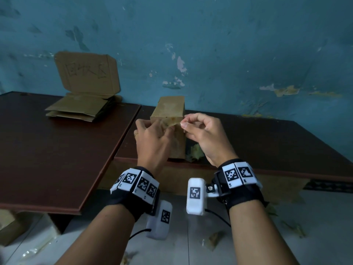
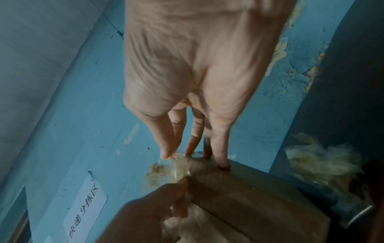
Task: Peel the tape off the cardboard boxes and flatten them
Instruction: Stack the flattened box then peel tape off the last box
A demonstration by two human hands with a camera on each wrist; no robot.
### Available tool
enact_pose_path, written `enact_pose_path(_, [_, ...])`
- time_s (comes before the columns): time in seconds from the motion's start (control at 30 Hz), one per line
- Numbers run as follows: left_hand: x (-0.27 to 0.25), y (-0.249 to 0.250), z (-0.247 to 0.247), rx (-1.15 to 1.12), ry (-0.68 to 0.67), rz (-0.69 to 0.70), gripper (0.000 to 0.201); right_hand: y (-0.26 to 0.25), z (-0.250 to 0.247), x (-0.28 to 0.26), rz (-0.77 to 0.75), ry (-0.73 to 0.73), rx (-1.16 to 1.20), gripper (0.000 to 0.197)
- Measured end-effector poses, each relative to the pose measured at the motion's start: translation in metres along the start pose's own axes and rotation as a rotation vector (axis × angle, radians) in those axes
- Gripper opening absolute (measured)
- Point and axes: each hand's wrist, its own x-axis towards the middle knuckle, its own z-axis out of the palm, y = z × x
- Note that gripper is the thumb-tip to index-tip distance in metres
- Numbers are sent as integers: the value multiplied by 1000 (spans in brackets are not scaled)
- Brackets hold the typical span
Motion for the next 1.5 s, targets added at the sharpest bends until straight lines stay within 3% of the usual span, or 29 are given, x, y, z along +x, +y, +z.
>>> enact_pose_path(0.23, [-3,5,0,-108,-91,-3,28,10,6,7,-85,75,-116,6])
enact_pose_path(0.4, [3,0,1,-213,-101,-60,35,12,4,7,-69,56,-178,19])
enact_pose_path(0.53, [5,-2,2,-199,-173,-19,36,6,2,5,-71,151,-303,10])
enact_pose_path(0.7, [8,-4,10,-268,-78,-51,12,3,8,3,-86,228,-362,14])
enact_pose_path(0.8, [12,-9,11,-198,-63,-38,27,4,10,4,-116,269,-333,24])
enact_pose_path(0.93, [16,-16,10,-243,-25,-73,37,0,6,1,-115,152,-341,22])
enact_pose_path(1.13, [17,-15,4,-311,-41,-99,16,0,5,-2,-193,67,-541,44])
enact_pose_path(1.3, [9,-6,4,-361,-83,-99,20,9,11,2,-303,180,-663,23])
enact_pose_path(1.37, [8,-2,4,-454,-73,-158,31,10,12,4,-303,193,-692,14])
enact_pose_path(1.5, [11,-4,4,-506,-56,-227,74,9,14,4,-261,173,-684,4])
